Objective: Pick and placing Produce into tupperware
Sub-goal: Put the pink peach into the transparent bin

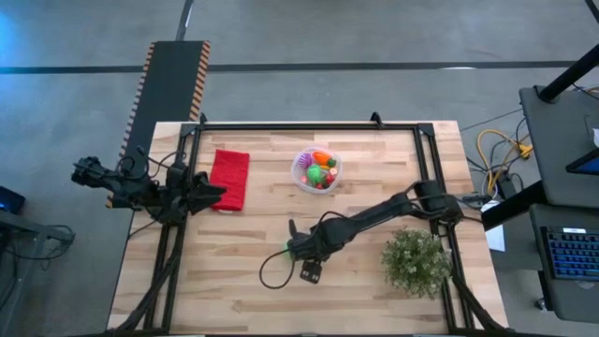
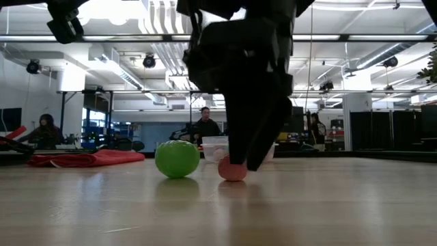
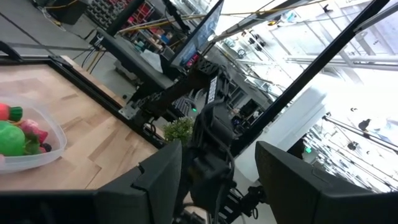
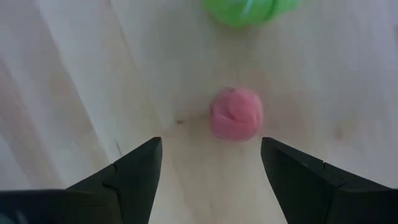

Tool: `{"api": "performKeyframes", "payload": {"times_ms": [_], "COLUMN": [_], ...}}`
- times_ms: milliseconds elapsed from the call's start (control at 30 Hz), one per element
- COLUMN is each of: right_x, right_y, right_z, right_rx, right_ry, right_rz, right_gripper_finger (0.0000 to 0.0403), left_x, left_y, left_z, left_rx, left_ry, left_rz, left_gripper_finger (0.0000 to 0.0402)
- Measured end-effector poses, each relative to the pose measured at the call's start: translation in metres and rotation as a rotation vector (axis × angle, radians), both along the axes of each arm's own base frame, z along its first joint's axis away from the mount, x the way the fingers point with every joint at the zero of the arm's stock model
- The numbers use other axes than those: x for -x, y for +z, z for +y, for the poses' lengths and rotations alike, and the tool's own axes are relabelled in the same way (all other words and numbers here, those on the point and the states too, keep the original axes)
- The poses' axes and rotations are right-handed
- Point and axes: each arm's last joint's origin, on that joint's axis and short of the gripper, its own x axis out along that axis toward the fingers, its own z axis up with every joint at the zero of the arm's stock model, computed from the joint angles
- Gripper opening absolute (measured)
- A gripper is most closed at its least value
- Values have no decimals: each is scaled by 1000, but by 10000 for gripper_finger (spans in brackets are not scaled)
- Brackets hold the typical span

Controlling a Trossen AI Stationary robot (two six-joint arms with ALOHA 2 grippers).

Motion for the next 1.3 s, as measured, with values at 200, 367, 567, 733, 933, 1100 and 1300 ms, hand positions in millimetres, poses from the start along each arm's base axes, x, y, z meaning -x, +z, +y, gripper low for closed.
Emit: {"api": "performKeyframes", "payload": {"times_ms": [200, 367, 567, 733, 933, 1100, 1300], "right_x": [-4, -4, -6, -9, -9, -9, -9], "right_y": [-4, -5, -5, -4, -6, -11, -12], "right_z": [1, -3, -9, -18, -18, -16, -17], "right_rx": [23, 58, 70, 49, 41, -13, 0], "right_ry": [19, 17, -4, -76, -99, -135, -166], "right_rz": [-10, -7, -12, -10, 0, 33, 34], "right_gripper_finger": [261, 250, 240, 237, 231, 220, 204], "left_x": [-2, -4, -5, -5, -4, -4, -5], "left_y": [-1, -2, -2, -2, 0, -1, -1], "left_z": [-1, -1, -2, -2, -2, -1, -2], "left_rx": [-4, -7, -10, -6, 0, 34, 49], "left_ry": [0, 0, 3, 5, 10, 8, 8], "left_rz": [10, 19, 26, 18, 8, 9, 14], "left_gripper_finger": [192, 192, 192, 192, 192, 192, 192]}}
